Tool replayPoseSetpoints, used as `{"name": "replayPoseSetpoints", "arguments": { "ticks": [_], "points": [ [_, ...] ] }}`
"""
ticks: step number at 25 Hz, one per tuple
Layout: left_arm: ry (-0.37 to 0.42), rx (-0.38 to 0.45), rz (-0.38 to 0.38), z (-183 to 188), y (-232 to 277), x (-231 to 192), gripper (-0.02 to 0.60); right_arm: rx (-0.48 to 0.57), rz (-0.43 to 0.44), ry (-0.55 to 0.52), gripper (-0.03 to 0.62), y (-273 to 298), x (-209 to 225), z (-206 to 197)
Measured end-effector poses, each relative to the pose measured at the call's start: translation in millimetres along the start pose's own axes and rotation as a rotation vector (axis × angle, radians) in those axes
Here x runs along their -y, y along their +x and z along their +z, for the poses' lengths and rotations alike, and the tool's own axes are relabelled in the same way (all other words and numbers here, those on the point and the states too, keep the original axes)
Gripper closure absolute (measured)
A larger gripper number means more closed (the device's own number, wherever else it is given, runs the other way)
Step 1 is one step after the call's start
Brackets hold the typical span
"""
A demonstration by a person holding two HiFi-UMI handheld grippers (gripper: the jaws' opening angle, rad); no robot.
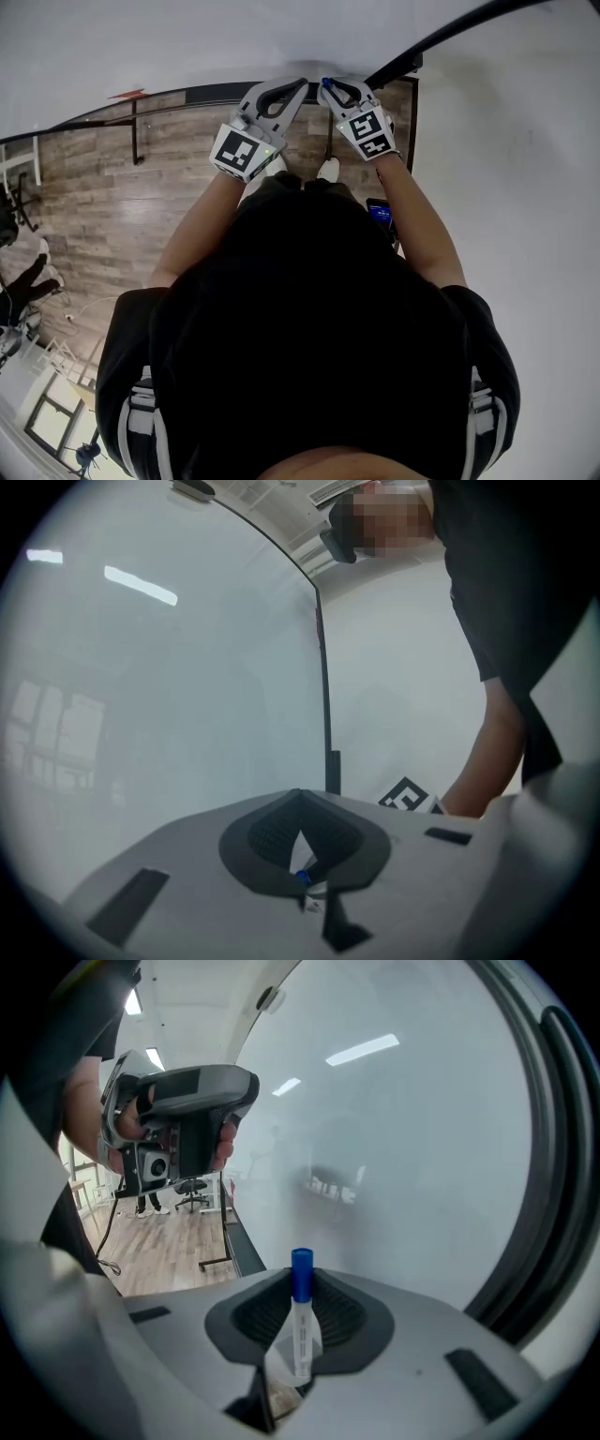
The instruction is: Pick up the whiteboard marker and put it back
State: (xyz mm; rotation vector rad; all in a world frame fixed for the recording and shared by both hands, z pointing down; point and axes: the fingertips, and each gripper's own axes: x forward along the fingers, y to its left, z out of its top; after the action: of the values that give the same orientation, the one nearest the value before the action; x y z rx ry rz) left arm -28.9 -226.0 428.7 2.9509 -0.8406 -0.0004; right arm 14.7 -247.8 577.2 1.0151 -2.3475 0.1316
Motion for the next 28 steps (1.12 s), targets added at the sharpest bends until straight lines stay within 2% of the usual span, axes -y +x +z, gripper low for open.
{"name": "replayPoseSetpoints", "arguments": {
  "ticks": [4,21,28],
  "points": [
    [0.022,-0.012,-0.004,-1.2,-0.8,0.6,0.577,-0.034,0.006,0.0,0.53,6.0,-1.4,-6.7],
    [0.011,-0.03,0.035,-3.1,-1.1,-5.1,0.577,-0.07,0.009,0.018,0.525,17.2,2.4,-14.7],
    [0.011,-0.042,0.034,-1.0,0.7,-3.6,0.577,-0.028,0.014,0.052,0.522,7.2,5.2,-1.3]
  ]
}}
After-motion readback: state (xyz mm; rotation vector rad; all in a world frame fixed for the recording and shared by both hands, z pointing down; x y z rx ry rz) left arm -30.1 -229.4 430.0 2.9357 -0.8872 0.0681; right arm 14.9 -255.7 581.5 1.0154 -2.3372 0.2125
